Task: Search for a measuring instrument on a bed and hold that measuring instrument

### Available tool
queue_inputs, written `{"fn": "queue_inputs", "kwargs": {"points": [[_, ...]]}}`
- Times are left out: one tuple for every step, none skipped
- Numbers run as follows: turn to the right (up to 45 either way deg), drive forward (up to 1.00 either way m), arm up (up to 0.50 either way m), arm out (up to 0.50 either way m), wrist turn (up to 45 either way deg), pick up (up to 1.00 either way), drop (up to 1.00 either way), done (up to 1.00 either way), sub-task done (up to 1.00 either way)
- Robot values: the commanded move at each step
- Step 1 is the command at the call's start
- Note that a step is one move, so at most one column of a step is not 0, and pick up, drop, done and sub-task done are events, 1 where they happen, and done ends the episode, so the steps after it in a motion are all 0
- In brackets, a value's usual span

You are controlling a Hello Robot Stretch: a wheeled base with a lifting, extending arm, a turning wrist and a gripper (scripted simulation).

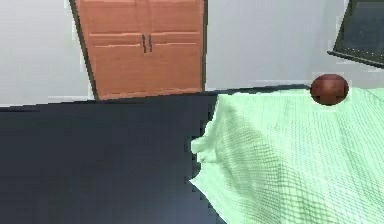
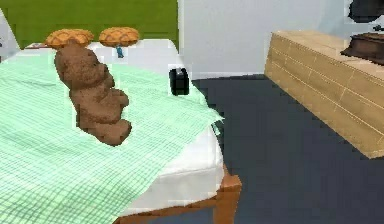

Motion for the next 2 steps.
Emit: {"fn": "queue_inputs", "kwargs": {"points": [[45.0, 0.00, 0.00, 0.00, 0.0, 0.00, 0.00, 0.00, 0.00], [45.0, 0.00, 0.00, 0.00, 0.0, 0.00, 0.00, 0.00, 0.00]]}}
